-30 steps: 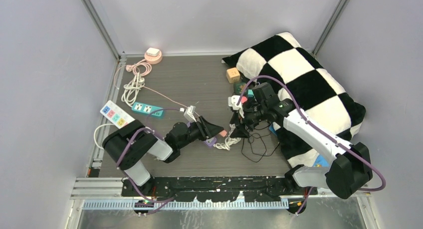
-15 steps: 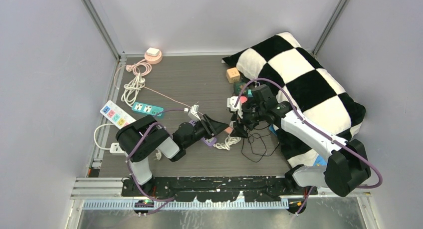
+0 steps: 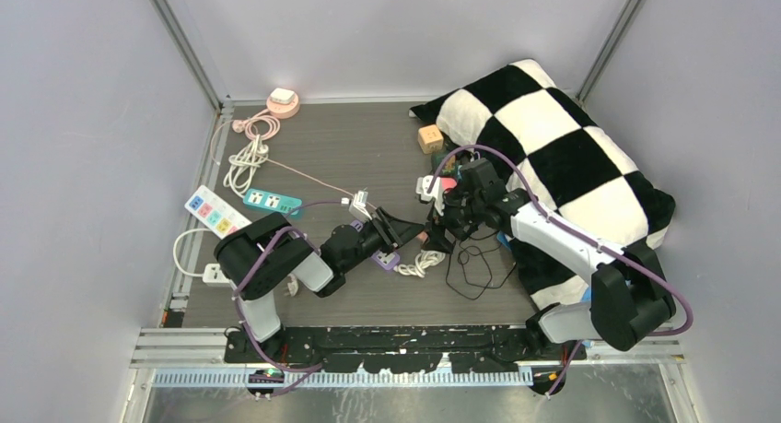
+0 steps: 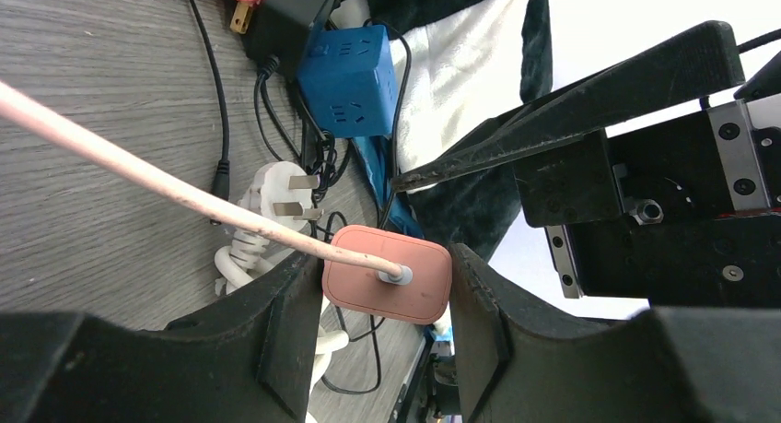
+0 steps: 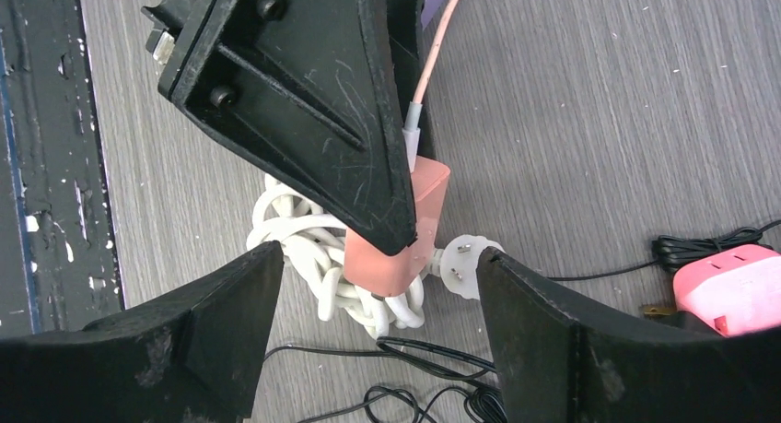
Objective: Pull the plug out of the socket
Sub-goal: Remove the plug from the socket.
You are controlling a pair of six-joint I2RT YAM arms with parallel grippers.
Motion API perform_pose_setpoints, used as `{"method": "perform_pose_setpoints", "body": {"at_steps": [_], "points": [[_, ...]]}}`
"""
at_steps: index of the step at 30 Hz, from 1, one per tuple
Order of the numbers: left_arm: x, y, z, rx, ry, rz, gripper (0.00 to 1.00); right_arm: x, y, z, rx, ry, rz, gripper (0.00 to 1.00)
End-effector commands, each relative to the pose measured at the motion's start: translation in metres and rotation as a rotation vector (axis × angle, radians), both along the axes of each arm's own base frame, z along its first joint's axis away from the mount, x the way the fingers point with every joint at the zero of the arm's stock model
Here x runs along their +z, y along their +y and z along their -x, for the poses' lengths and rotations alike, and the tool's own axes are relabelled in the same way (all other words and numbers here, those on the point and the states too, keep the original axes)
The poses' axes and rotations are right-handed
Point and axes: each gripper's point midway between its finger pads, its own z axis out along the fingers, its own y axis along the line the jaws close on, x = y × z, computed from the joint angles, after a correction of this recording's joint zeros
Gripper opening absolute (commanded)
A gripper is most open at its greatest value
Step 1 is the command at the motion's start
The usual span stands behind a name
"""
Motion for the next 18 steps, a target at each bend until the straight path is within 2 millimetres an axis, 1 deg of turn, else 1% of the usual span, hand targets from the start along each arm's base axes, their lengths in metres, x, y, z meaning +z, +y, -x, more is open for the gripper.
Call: {"method": "perform_pose_setpoints", "body": {"at_steps": [1,8,12,15,18], "points": [[0.032,-0.008,-0.002,-0.007,-0.067,0.088,0.03,0.003,0.007,-0.009,-0.017,-0.031,-0.032,0.81],[0.034,-0.011,-0.001,-0.018,-0.062,0.101,0.06,-0.005,0.011,-0.013,-0.038,-0.04,-0.016,0.78],[0.035,-0.011,0.0,-0.019,-0.059,0.105,0.09,-0.004,0.013,-0.015,-0.051,-0.069,-0.026,0.75],[0.038,-0.01,0.0,-0.017,-0.062,0.111,0.11,-0.004,0.013,-0.019,-0.069,-0.083,-0.021,0.68],[0.04,-0.011,0.001,-0.027,-0.065,0.115,0.15,-0.001,0.014,-0.022,-0.081,-0.096,-0.025,0.6]]}}
